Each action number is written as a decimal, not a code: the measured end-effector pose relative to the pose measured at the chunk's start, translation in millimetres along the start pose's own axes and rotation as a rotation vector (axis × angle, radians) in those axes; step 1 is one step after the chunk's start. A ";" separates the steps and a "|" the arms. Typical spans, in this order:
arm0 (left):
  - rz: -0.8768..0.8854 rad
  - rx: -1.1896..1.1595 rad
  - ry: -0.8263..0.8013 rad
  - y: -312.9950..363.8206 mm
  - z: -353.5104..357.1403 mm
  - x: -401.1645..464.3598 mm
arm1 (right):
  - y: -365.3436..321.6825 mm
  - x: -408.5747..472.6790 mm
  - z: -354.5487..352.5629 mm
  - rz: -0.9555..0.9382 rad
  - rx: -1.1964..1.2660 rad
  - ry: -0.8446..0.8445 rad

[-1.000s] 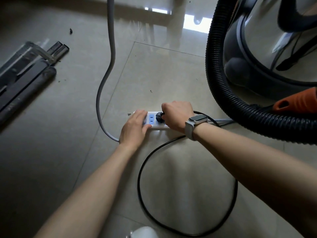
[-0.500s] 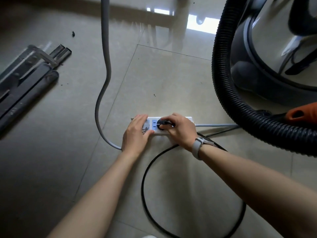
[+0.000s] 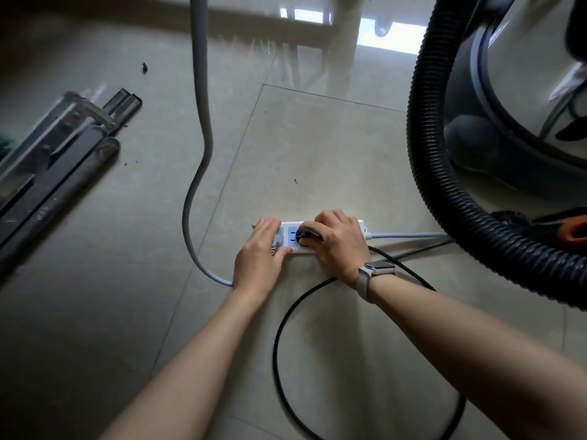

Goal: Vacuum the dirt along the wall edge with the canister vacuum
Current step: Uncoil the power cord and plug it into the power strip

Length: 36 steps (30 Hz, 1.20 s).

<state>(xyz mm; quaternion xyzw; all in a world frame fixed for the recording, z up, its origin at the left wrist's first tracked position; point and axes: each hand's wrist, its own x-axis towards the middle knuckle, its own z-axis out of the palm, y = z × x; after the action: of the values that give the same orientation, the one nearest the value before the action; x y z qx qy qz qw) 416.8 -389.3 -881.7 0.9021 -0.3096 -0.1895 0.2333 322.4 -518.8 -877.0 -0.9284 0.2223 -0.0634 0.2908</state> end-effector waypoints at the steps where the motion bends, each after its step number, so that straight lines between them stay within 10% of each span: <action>1: -0.003 0.011 -0.009 0.5 -0.5 0.6 | 0.2 0.3 0.1 0.008 -0.012 -0.001; 12: -0.101 0.535 0.053 8.1 -18.8 8.9 | 3.5 -20.5 -13.1 0.070 -0.156 -0.167; 24: 0.041 0.233 -0.213 190.4 -69.7 -98.5 | -33.4 -156.8 -181.4 0.225 -0.056 -0.442; 36: 0.372 -0.031 -0.421 414.7 -146.3 -96.3 | -41.4 -167.6 -463.9 0.164 -0.273 -0.113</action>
<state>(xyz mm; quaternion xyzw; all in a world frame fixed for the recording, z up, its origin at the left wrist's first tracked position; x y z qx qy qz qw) 222.1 -572.6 -519.6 0.7668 -0.5087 -0.3313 0.2086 73.7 -650.5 -469.8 -0.9402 0.2871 0.0436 0.1780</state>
